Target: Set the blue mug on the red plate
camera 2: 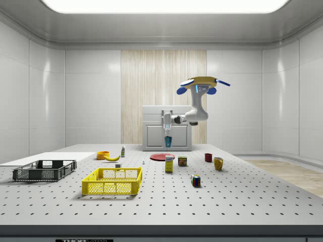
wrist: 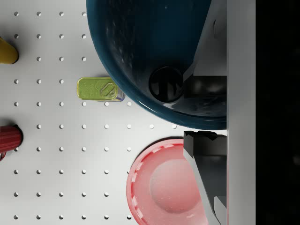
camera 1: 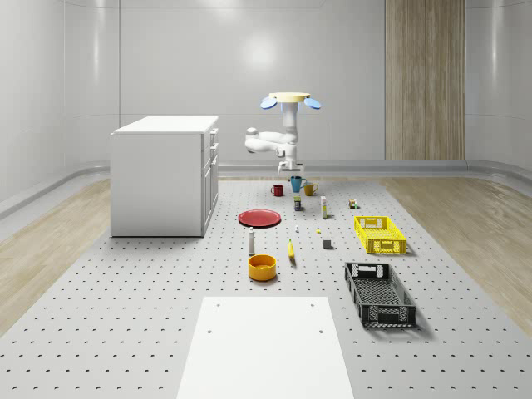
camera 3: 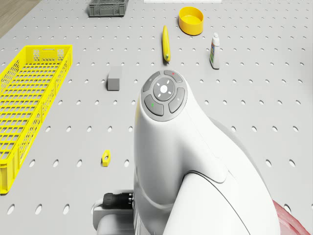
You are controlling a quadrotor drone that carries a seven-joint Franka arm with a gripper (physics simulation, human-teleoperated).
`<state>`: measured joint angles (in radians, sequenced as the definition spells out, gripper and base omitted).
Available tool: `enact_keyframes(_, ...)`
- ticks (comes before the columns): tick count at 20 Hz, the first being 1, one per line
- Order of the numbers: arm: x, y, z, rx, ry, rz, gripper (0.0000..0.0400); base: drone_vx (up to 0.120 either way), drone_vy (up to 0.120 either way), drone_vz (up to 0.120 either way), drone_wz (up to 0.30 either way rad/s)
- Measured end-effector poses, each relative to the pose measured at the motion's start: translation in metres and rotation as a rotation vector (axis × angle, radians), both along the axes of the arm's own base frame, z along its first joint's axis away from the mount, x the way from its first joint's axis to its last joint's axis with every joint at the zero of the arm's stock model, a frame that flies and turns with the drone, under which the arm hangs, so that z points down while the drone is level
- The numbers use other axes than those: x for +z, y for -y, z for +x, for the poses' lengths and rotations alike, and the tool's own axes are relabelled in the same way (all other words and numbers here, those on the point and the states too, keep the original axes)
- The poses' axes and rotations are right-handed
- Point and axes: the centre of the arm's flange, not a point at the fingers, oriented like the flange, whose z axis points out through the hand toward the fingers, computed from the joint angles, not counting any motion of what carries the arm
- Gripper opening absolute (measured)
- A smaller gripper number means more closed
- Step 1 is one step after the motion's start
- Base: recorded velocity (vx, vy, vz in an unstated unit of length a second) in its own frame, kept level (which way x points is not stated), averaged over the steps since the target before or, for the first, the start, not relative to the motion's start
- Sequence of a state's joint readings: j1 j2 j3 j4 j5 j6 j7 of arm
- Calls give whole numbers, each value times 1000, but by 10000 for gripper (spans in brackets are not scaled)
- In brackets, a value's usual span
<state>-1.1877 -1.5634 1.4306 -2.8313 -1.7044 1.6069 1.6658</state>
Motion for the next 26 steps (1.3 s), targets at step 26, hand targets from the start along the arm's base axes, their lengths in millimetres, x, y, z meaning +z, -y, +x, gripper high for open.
enact_keyframes(26,0,0,0,0,0,0,100,54,-120,-35,0)
